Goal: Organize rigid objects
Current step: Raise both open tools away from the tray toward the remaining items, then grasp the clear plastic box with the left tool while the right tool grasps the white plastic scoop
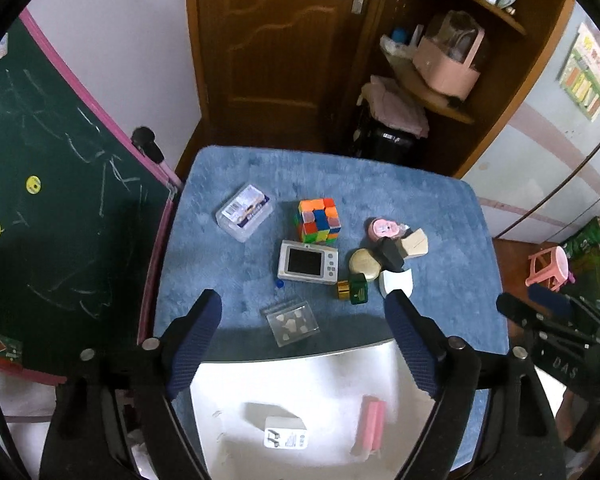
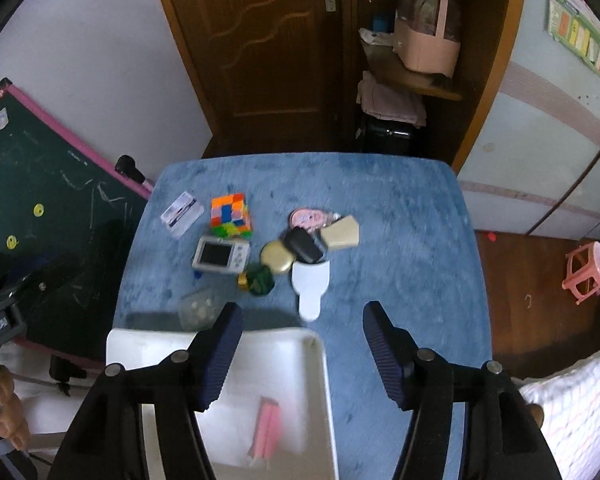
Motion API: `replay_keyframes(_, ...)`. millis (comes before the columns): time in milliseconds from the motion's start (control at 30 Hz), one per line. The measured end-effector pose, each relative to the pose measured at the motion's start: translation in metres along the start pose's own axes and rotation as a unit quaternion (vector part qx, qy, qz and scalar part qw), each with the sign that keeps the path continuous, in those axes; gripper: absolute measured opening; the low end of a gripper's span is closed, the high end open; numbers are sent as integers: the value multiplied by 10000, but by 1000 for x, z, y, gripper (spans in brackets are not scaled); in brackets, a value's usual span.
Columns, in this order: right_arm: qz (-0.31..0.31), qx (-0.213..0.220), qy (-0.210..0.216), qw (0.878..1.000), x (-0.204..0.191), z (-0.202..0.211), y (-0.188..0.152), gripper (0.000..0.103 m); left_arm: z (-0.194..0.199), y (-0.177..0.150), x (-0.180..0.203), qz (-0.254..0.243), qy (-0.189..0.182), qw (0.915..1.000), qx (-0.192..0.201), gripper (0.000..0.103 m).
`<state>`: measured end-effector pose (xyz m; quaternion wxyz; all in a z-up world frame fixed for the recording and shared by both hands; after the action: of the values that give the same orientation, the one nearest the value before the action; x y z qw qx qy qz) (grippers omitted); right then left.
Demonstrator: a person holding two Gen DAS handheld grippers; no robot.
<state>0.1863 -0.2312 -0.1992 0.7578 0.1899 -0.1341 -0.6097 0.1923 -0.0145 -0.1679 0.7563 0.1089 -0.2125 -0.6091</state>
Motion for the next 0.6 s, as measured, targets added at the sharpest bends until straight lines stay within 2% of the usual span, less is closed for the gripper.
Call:
replay_keyframes(300,16,-621,240,9978,16,-76,23,63,-79,-9,-4,443,337,9949,-840,87)
replay_keyframes(600,172,-1447,324,9888,18,-165,12,63,-157,-34,-20,870,738,9778,-1759,87)
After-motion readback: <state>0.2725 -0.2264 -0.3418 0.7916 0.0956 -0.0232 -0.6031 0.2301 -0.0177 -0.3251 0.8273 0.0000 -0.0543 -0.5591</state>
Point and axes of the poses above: each gripper's, at about its wrist camera, not at the fingertips, and z roughly against the way its jaws point, x to its right, y to its top, the point moved 8 cm from there along -z, roughly the way its jaws point, and after that the axes turned 10 degrees about z, right-handed, at the moved point
